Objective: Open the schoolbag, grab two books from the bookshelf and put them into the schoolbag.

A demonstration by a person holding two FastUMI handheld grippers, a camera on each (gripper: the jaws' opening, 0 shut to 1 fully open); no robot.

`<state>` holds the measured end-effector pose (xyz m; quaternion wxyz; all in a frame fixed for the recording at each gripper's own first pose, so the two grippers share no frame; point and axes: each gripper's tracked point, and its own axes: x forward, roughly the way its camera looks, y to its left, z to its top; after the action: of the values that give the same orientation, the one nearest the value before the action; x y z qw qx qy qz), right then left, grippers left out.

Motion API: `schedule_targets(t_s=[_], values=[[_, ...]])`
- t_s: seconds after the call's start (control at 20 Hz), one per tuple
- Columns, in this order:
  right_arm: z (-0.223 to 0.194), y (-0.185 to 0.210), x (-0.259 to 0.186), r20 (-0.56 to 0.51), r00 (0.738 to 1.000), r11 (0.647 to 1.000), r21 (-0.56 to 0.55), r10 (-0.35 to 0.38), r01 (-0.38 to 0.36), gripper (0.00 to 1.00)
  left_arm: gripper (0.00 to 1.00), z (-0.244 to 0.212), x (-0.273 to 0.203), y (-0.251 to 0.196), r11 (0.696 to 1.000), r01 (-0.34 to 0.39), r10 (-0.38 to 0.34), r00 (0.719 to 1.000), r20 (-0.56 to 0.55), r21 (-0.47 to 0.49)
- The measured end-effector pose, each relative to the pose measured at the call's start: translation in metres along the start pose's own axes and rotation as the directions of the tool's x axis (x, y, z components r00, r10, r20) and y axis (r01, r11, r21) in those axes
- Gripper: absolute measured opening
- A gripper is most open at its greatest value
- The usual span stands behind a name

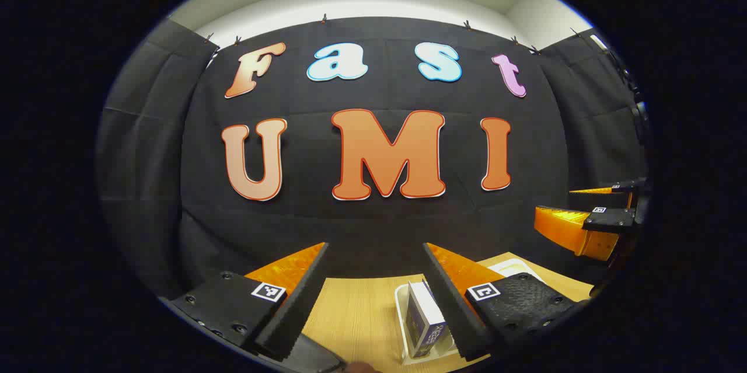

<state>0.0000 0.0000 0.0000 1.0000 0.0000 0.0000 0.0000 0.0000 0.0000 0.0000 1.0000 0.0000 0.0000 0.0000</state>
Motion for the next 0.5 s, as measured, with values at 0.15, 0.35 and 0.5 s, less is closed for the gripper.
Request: schedule_targets(t_s=[0.15,0.35,0.5], values=[[0.000,0.006,0.001,0.004,1.000,1.000,-0.017,-0.003,0.003,0.97,0.97,-0.002,0.001,0.007,1.000,-0.016,0.016,1.000,-0.006,0.014],[0.001,0.017,0.003,0.008,1.000,1.000,-0.008,0.016,-0.016,0.97,0.97,-0.002,0.002,0.010,1.000,-0.014,0.014,1.000,0.003,0.001],[0.002,0.018,0.006,0.020,1.000,1.000,-0.024,0.003,-0.002,0.97,0.97,-0.005,0.002,0.012,1.000,-0.007,0.007,1.000,-0.004,-0.001]])
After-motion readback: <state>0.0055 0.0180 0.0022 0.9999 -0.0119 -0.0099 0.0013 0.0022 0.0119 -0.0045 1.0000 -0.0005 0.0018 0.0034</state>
